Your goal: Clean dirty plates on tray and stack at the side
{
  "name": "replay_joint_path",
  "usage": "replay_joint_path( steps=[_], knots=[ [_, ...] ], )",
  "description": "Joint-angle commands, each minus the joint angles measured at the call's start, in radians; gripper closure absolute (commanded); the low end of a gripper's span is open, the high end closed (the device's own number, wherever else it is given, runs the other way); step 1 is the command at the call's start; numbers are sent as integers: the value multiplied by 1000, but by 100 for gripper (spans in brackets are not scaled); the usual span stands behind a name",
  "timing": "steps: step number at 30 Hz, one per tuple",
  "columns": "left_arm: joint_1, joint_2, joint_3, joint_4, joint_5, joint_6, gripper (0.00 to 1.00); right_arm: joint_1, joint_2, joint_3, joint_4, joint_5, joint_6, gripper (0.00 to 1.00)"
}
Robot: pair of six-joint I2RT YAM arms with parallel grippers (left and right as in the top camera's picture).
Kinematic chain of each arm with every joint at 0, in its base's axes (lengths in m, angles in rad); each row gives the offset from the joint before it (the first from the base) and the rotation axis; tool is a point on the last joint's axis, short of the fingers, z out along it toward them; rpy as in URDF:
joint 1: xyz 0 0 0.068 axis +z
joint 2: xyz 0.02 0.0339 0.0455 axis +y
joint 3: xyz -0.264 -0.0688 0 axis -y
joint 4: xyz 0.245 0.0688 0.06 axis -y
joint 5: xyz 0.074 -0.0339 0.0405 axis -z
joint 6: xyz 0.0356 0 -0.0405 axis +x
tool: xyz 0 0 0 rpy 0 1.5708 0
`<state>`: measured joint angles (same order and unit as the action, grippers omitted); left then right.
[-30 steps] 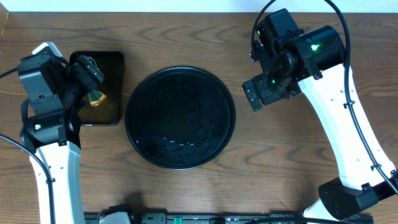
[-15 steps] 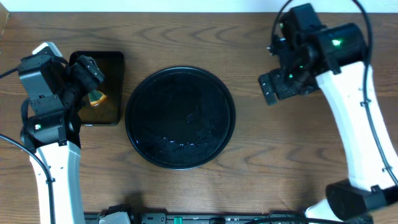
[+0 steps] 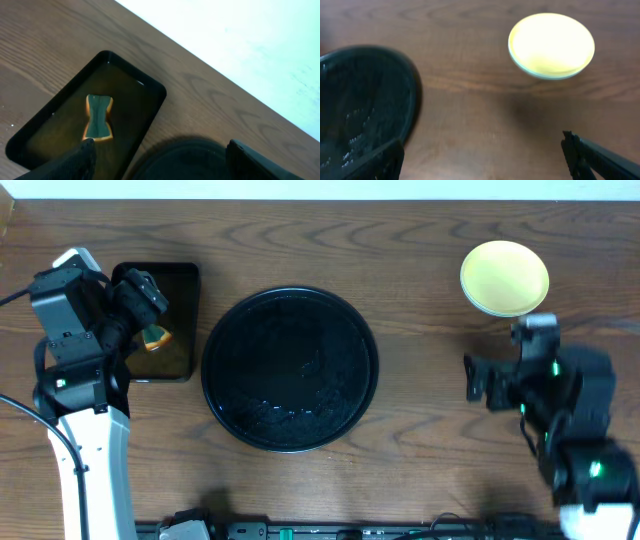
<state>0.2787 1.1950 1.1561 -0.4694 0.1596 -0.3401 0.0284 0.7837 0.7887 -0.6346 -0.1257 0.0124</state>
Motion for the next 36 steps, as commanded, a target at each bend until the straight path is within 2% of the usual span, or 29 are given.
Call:
replay_joint_path(
  steps=[1,4,9,14,23,26,36],
  knots=[
    [2,3,7,-2,13,6,17,-43,-182,-208,139,-60,-10,1],
    [2,3,7,-2,13,6,17,-48,-393,-425,321,-60,-10,1],
    [2,3,7,-2,13,6,16,-48,-633,-657,524,-66,17,1],
    [2,3,7,-2,13,6,17,-50,-737,-779,644,-67,17,1],
    [2,3,7,-2,13,6,17,-93,-779,-783,560,64,39,1],
    [2,3,7,-2,13,6,16,-93,-779,-783,562,96,-11,1],
    [2,3,7,-2,12,6,16,-92,-779,-783,562,92,-14,1]
  ],
)
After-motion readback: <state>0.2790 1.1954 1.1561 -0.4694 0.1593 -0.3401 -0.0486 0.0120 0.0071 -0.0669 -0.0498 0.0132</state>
